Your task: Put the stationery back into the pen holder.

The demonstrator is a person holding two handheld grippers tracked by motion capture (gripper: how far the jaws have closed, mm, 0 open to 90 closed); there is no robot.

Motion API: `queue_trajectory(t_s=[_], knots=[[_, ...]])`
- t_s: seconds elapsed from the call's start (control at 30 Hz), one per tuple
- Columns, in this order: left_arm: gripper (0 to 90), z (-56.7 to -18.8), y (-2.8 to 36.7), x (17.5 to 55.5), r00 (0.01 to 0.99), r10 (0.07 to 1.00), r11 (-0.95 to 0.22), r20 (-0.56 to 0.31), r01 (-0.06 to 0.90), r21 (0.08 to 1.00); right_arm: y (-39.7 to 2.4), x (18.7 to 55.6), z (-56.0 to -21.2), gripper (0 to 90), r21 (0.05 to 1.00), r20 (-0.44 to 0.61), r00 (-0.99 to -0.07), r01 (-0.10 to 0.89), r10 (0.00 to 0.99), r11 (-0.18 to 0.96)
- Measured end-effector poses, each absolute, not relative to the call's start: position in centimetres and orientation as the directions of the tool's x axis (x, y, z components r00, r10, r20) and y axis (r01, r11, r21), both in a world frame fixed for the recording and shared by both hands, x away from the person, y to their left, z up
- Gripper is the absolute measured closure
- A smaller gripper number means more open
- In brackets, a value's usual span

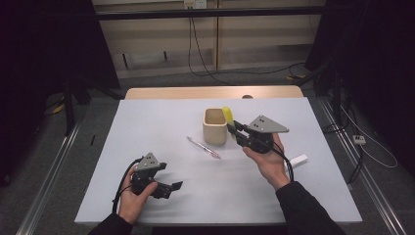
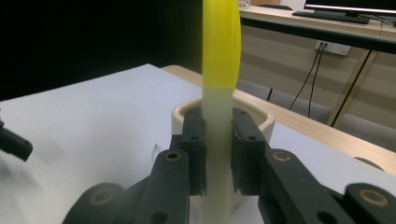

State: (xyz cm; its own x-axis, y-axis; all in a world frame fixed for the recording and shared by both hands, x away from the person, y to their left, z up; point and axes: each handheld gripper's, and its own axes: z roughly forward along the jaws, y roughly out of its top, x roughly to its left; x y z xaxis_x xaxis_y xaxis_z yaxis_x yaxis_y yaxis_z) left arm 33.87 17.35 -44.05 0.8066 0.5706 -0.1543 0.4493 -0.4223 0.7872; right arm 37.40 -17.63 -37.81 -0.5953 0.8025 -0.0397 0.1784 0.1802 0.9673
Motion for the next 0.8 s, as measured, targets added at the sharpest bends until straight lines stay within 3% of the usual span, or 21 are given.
queue_trajectory(t_s=[0.8], knots=[[6.9,-44.1,17.3,33.9,0.806,0.572,-0.422,-0.154,0.449,0.787,-15.7,41.9,-34.2,78.0,0.99,-0.006,-0.57,0.111,0.822,0.085]])
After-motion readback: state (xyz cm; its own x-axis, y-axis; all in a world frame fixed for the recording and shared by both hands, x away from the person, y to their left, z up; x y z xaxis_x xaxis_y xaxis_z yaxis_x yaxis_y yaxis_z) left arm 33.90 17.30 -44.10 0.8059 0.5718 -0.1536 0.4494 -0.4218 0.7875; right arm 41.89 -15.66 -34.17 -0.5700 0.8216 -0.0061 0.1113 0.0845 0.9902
